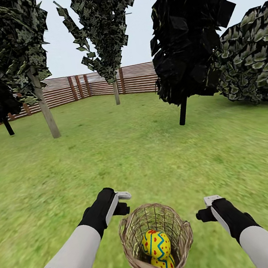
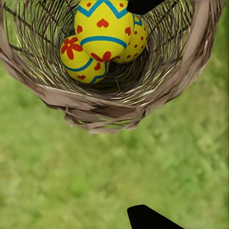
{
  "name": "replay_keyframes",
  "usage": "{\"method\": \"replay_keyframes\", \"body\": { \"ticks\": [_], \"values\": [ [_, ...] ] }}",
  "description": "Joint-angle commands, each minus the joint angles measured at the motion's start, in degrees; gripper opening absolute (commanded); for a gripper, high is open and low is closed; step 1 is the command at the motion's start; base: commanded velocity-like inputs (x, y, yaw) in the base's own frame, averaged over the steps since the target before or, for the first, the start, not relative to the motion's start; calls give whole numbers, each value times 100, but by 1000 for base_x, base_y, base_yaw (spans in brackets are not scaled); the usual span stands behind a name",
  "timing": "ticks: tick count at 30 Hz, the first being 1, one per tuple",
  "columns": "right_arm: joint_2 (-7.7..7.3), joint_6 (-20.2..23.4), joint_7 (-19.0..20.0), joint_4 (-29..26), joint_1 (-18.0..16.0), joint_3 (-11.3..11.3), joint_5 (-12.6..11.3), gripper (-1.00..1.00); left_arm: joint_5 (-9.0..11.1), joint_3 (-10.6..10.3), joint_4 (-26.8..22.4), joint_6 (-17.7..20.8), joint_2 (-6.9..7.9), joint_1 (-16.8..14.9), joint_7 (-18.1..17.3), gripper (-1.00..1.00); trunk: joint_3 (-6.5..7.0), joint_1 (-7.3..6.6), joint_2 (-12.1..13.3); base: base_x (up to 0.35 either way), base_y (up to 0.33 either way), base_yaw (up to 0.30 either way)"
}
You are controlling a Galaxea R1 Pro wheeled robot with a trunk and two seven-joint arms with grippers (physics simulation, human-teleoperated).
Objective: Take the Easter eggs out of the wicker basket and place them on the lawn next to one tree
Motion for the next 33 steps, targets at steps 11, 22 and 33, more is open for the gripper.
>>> {"method": "replay_keyframes", "body": {
  "ticks": [11, 22, 33],
  "values": [
    [4, 28, 36, -10, -2, -292, 61, 100, 40, -20, -5, 22, 2, -3, 33, 100, 33, 0, -3, 94, 0, -211],
    [47, 36, 19, 40, -2, -338, 64, 100, 30, -588, 66, 84, 36, 0, 45, 100, 42, 0, -3, 2, 0, -55],
    [47, 37, 26, 43, -2, -338, 61, 100, 46, -1088, 57, 59, 59, 0, 17, 100, 42, 0, -3, 0, 0, 0]
  ]
}}
